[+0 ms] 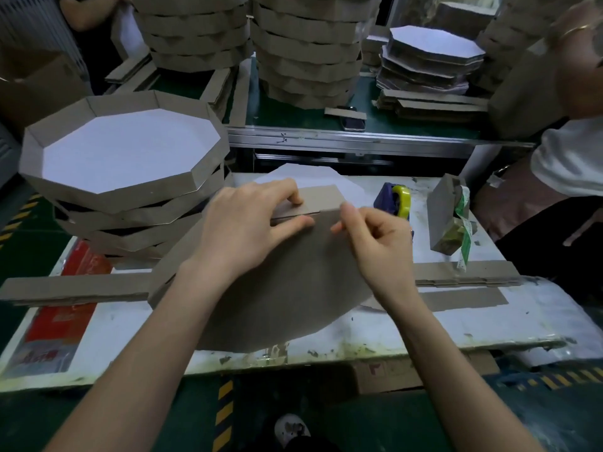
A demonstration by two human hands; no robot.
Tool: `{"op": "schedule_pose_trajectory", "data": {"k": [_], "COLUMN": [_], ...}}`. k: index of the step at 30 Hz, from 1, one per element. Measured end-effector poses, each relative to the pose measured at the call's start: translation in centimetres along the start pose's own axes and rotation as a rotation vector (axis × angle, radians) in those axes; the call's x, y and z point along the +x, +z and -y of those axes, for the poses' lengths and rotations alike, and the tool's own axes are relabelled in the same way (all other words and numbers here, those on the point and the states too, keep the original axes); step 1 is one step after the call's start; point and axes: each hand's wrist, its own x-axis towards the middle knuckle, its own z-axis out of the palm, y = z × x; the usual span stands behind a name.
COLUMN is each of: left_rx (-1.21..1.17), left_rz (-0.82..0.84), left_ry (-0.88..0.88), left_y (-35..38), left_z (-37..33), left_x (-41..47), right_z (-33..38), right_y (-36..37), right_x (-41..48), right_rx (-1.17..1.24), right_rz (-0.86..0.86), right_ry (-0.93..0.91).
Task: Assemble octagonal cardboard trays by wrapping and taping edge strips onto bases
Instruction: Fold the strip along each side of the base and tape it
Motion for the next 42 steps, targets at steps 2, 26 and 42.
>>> {"op": "schedule_pose_trajectory", "data": {"k": [2, 26, 42], "left_rx": [0.01, 0.034, -0.127], "left_rz": [0.009, 0.039, -0.026], "left_ry": [-0.003, 0.153, 0.016], "left_y": [-0.1, 0.3, -0.3], "left_z": [0.1, -2.3, 1.4], "left_x": [-0.1, 0.5, -3.4], "right_z": [-0.4, -1.4, 3.3], "right_y": [-0.7, -7.5, -2.1], "right_x": [2.0, 7.0, 7.2], "right_rx": [-0.032, -0.166, -0.343], "right_rz": [-0.103, 0.67, 0.764], "right_ry": [-0.084, 0.194, 0.114]}}
